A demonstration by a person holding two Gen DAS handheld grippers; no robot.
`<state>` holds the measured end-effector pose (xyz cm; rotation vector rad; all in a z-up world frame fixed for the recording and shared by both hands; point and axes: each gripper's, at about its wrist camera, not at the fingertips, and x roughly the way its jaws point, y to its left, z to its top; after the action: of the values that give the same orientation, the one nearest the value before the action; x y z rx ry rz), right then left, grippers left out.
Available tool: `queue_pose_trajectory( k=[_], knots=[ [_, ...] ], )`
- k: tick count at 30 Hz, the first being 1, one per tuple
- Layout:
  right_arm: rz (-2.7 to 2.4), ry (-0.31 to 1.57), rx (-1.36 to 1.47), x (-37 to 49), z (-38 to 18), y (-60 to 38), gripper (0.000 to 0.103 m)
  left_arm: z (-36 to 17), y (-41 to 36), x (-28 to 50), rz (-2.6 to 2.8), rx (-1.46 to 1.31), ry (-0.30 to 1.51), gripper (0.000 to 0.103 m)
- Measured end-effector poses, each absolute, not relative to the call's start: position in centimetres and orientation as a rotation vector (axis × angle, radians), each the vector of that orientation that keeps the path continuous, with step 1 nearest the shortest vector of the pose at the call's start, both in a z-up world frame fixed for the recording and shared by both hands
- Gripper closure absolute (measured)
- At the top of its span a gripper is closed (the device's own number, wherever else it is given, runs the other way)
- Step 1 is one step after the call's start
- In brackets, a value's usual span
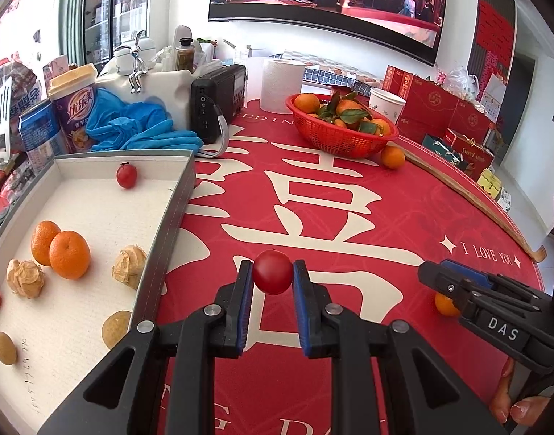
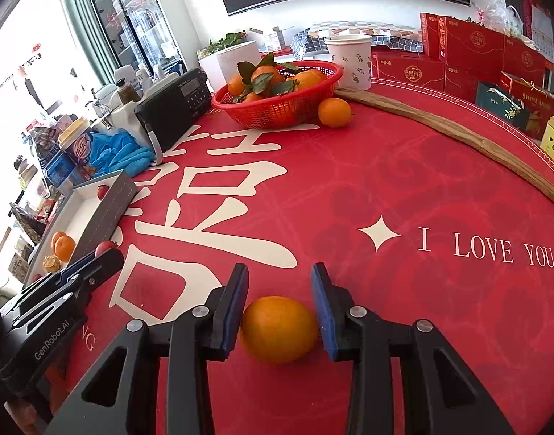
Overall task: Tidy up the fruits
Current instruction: 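Carry the tomato and mandarin over the white tray and open the left gripper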
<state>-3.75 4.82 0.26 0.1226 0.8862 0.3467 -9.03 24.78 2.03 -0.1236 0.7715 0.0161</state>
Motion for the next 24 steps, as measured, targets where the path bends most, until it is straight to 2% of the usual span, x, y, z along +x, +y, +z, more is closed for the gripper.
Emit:
queue_pose_trajectory(
  k=[9,14,24],
  knots=[
    [0.349,0.887,0.134,-3.8,0.3,4.6,0.065,2.6,24.8,-9.5,0.029,-0.111,0.739,0.080],
    [0.377,0.878,0.126,-3.9,1.1,5.3,0.065,5.2,26.1,-10.9,0.018,-0.164,0.664,0.079],
    [0.641,0.874,0.023,-4.1,6.3,17.6,0.065,6.0,35.0,-14.4,0.275,-0.304,0.622,0.079]
  ],
)
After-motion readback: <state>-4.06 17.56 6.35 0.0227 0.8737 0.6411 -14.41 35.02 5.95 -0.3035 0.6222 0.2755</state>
